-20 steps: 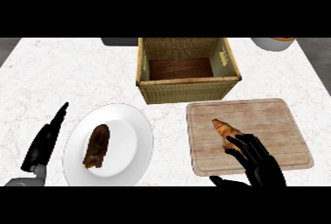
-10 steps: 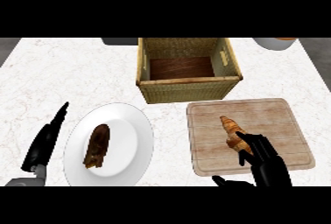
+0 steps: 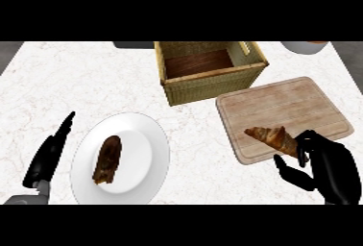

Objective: Pick the croissant from the cutting board and place it in the basket

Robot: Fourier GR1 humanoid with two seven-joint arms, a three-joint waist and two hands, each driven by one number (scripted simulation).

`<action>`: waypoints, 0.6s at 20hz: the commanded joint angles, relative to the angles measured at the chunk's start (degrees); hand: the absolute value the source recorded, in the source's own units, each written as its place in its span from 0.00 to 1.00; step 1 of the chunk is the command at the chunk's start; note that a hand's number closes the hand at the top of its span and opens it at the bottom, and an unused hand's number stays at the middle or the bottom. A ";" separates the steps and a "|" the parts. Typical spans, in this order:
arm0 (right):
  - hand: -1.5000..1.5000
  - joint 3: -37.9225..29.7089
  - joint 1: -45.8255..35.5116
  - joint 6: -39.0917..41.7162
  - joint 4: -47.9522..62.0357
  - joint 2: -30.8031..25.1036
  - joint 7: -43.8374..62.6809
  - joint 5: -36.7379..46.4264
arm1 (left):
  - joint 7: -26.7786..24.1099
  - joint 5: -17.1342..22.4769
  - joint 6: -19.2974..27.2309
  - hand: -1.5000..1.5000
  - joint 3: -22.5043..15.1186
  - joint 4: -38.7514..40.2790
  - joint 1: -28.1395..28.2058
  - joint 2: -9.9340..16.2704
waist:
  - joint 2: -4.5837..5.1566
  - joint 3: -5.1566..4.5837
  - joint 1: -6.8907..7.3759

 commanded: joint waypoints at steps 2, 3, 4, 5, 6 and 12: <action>1.00 -0.75 -9.77 19.47 -16.79 -0.45 13.72 0.62 | 0.35 -1.21 1.07 0.50 -1.06 0.36 1.41 -1.51 | -0.19 0.34 -0.31; 1.00 -1.71 -12.12 21.65 -18.50 -0.60 15.00 -0.71 | -0.18 0.53 -0.96 0.50 -0.28 -2.32 3.98 -0.12 | -0.22 0.45 0.32; 1.00 -1.41 -16.72 25.34 -21.05 -1.32 16.98 -0.56 | 2.34 -0.28 -0.48 0.50 0.01 -0.71 0.30 0.05 | -0.19 0.38 -0.06; 1.00 -5.43 -18.15 28.27 -24.17 -5.06 16.03 -3.22 | 0.78 -0.32 0.57 0.50 0.06 -0.23 1.70 -0.91 | -0.31 0.37 -0.52; 1.00 -3.99 -20.90 31.95 -26.55 -4.56 18.51 -3.04 | 0.04 -0.03 -0.97 0.50 0.50 1.09 0.32 0.39 | -0.18 0.39 -0.56; 1.00 -9.46 -41.31 51.02 -30.80 -7.96 28.36 -10.65 | -1.45 -1.01 0.87 0.50 -0.64 0.45 3.44 -2.26 | -0.24 0.42 0.05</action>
